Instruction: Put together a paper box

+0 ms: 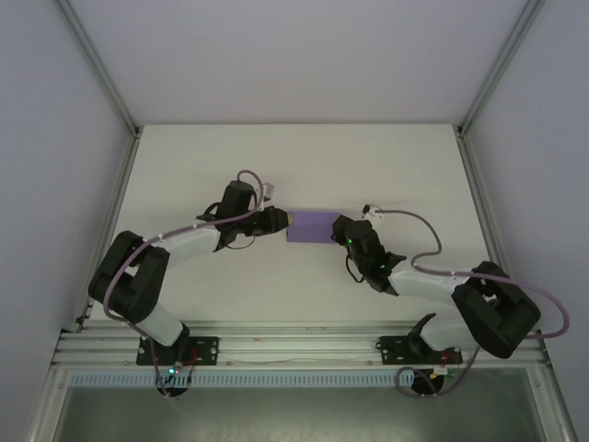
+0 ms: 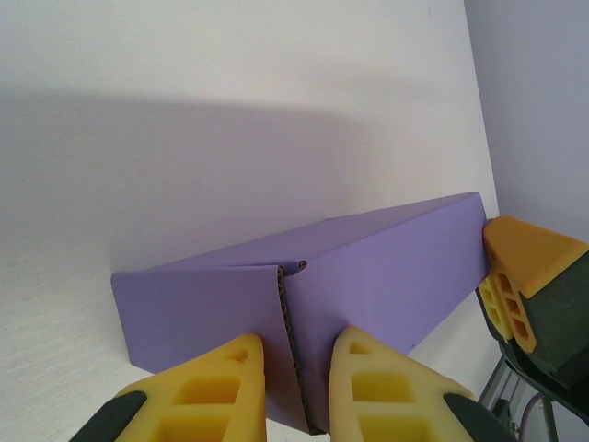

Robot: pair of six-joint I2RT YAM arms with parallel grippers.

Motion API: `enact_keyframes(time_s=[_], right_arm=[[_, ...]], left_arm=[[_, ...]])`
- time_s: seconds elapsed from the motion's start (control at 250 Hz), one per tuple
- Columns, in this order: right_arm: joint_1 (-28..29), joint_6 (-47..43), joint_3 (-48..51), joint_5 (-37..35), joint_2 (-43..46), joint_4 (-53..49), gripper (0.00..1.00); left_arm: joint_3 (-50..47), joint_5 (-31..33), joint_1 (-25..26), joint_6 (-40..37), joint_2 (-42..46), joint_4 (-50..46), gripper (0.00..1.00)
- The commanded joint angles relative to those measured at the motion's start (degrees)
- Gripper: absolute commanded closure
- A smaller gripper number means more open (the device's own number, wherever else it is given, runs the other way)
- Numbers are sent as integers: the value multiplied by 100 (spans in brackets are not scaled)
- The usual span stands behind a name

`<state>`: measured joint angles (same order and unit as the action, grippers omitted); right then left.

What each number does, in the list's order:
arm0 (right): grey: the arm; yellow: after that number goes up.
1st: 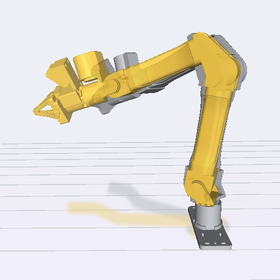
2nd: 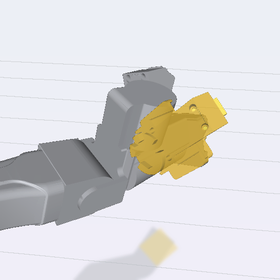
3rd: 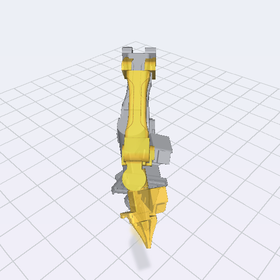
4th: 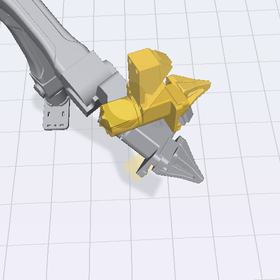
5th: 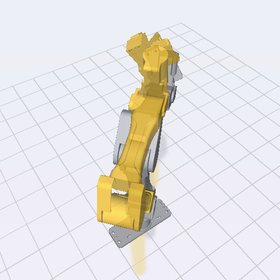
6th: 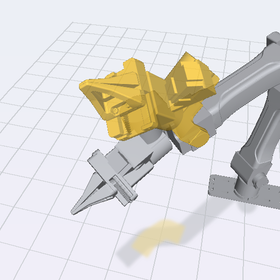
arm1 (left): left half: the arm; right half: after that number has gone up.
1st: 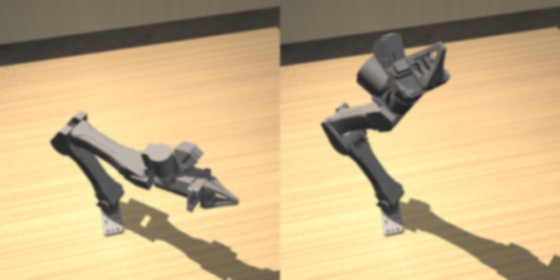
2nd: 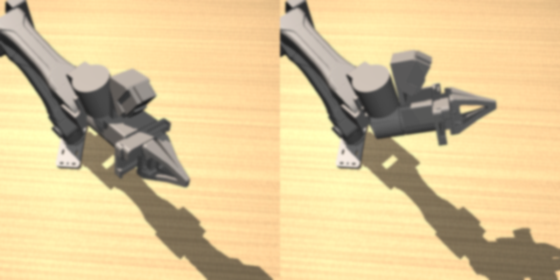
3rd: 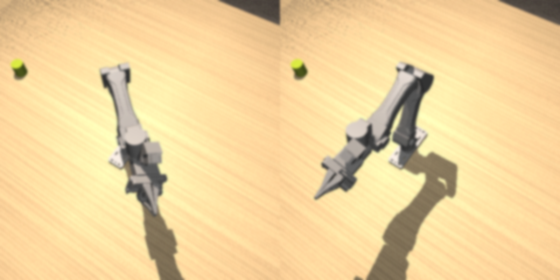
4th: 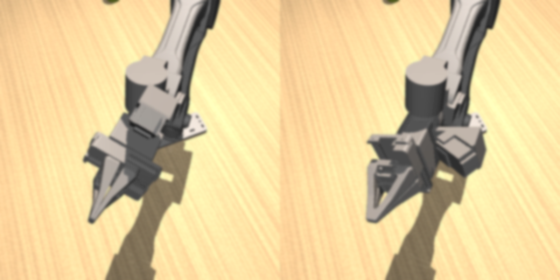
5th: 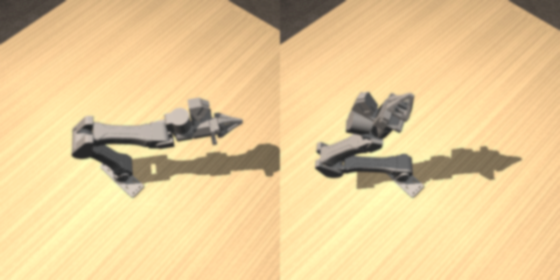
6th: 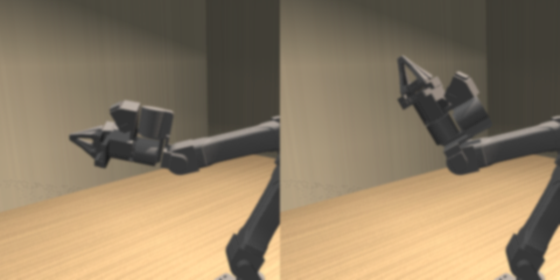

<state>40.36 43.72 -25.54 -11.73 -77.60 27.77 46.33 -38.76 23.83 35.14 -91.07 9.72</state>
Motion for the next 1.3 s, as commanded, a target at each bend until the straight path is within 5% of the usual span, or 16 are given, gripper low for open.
enact_keyframes(time_s=[0.0, 0.268, 0.392, 0.68, 0.823, 0.883, 0.999, 1.175, 1.295], right_arm=[[-50, -66, 560, 35, -384, -2166, 89], [-53, -494, -72, -82, 82, -2626, 88], [-48, -791, -581, -221, 180, -2894, 80], [-53, -1365, -1498, -408, 345, -3225, 62], [-67, -1790, -1838, -307, 535, -3297, 44], [-71, -2066, -1989, -172, 588, -3345, 33], [-122, -3323, -2296, 757, 610, -3540, 0], [-149, -6627, -2865, 2728, 214, -4791, 0], [-138, -8230, -3205, 2813, -254, -5421, 0]], left_arm=[[-275, 359, -54, -85, -247, -941, 95], [731, 459, -54, -507, -75, -1692, 89], [1106, 330, -53, -486, -83, -1641, 66], [1681, 515, -55, -732, 140, -2118, 40], [1816, 801, -54, -896, 320, -2394, 1], [1880, 1013, -54, -957, 404, -2552, 0], [1920, 1805, -54, -981, 715, -2789, 0], [1781, 3234, -64, -1035, 1384, -3124, 0], [1452, 3549, -72, -956, 1681, -3066, 0]])
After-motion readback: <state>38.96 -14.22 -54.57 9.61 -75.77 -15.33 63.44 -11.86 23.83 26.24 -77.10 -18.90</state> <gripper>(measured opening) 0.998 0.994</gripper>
